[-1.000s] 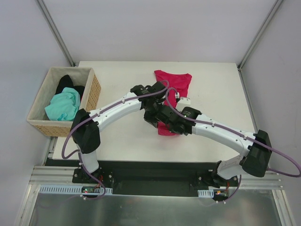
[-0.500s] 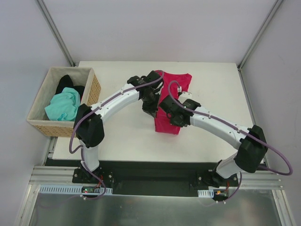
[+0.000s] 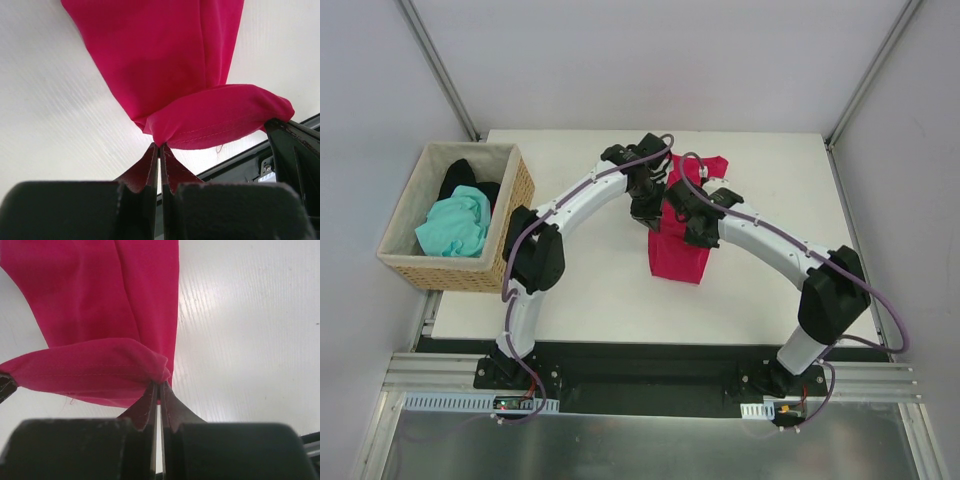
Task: Fold and stack the t-shirts
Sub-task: Fold the folded rectangular tshirt in 1/3 of the way
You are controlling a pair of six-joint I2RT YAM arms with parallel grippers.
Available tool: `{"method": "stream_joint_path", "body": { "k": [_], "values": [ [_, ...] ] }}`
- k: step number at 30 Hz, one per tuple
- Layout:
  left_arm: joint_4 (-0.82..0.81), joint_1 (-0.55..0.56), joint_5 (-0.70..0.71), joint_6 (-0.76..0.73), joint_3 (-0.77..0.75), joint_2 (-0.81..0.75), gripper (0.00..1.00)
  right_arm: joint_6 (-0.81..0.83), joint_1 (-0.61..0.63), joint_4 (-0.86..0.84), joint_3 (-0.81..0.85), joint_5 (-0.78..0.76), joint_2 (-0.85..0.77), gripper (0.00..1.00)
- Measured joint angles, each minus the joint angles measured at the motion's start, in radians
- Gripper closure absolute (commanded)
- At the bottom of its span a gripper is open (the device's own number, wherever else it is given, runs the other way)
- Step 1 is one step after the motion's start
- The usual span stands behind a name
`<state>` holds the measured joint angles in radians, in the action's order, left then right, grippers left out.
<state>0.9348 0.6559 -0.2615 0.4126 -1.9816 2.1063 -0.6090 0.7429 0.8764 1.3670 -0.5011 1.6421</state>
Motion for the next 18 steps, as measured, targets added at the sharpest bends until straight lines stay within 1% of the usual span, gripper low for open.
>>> {"method": "stream_joint_path", "body": {
  "k": [13, 18],
  "values": [
    [0.029, -0.082, -0.024, -0.014, -0.132, 0.074, 1.0, 0.138, -0.081, -0.027, 0.193, 0.038, 0.147, 0.99],
    [0.032, -0.095, -0.034, -0.019, -0.18, 0.11, 1.0, 0.164, -0.102, -0.032, 0.222, 0.046, 0.174, 0.99]
  ]
}}
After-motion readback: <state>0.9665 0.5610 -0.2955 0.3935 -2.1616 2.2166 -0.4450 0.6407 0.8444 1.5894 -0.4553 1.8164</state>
